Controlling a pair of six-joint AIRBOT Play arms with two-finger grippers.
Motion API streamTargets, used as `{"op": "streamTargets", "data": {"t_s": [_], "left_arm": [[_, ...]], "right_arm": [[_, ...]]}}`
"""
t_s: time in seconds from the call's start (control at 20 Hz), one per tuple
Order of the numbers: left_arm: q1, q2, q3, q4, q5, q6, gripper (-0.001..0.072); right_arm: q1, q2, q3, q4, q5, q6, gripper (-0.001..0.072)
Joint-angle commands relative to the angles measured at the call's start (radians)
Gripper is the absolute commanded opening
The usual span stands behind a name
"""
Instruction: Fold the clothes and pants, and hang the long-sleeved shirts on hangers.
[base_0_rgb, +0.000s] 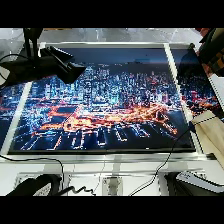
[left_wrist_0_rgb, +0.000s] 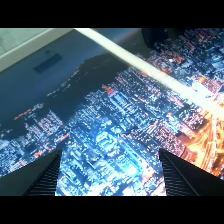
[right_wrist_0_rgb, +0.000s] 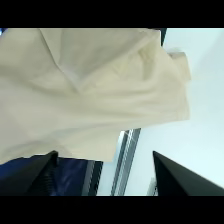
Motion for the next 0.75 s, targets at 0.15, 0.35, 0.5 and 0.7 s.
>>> {"op": "streamTargets", "data": {"t_s": [0.15,0.35,0.5,0.7], "left_arm": [[0.001,0.003,0.001,0.008,0.001,0.001,0.0692],[0.001,0.003,0.001,0.008,0.001,0.001,0.0692],[0.001,0.003,0.001,0.008,0.001,0.001,0.0692],[0.001,0.003,0.001,0.008,0.001,0.001,0.0692]], "right_arm": [[0.172,0.001,0.000,0.080,-0.154,-0.002,0.0076],[0.477,-0.001,0.000,0.082,-0.358,-0.193,0.0007],[0.705,-0.002,0.000,0.059,-0.494,-0.238,0.0007],[0.946,-0.018,0.000,0.059,-0.668,-0.300,0.0008]]}}
